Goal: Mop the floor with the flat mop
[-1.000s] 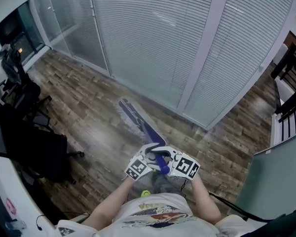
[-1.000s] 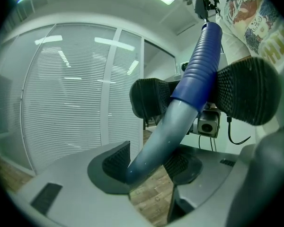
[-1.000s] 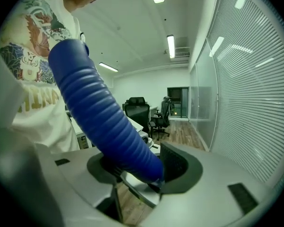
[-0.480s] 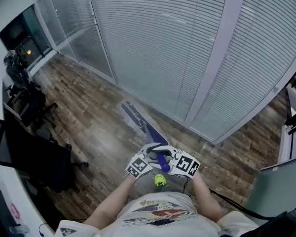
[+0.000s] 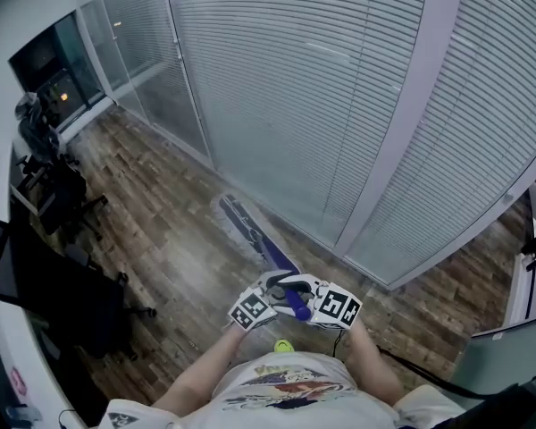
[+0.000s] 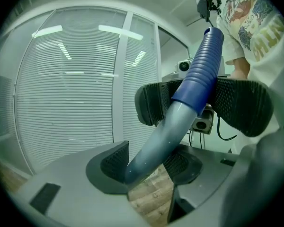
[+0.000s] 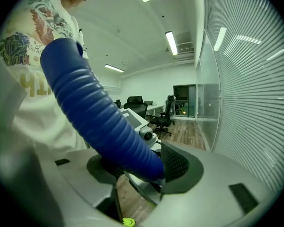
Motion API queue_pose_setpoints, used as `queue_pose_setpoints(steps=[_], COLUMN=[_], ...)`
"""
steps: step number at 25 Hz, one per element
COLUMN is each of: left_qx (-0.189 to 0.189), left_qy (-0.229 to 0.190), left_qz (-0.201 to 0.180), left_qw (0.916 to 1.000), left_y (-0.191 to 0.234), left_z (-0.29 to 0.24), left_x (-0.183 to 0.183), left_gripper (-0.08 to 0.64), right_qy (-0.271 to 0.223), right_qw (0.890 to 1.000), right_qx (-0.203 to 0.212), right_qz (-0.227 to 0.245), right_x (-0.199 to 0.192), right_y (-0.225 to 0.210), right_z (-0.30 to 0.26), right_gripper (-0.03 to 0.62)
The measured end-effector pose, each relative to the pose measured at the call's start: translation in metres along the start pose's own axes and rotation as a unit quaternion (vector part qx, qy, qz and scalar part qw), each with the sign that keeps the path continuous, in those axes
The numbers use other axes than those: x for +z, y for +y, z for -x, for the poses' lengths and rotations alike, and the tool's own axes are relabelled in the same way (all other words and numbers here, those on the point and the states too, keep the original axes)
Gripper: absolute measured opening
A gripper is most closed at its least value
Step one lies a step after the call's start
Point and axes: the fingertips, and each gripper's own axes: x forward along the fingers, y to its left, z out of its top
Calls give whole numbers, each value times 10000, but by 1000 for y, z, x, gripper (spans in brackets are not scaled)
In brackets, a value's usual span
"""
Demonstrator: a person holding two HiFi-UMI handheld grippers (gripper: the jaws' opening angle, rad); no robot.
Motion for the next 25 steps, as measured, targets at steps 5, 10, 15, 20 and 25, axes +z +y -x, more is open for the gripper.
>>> queue_pose_setpoints(steps=[5,10,15,20,25], left_qx=[38,-94,-96,-140,-159], left_qy=[-13,82,105,150,169], left_qz=[65,-10,-7,-23,18], left_qw=[10000,9999,9999,9998,9997], left_y=[5,-1,2,3,4], left_z=[-7,-19,-30,-38,-48], left_x=[3,4,8,9,11], left_gripper=[193,193,195,195,196], right_qy=[-95,-297,-409,-481,-556], right_qw=[9999,9995,9991,9987,9982], right_qx=[56,-54,-103,-111,-76], right_qz=[24,-55,-110,-159,-212], right_x=[0,-3,-4,-5,-7], right_y=[-7,-11,-20,-26,-32], right_z=[5,19,27,34,42], right_gripper=[199,199,199,199,199])
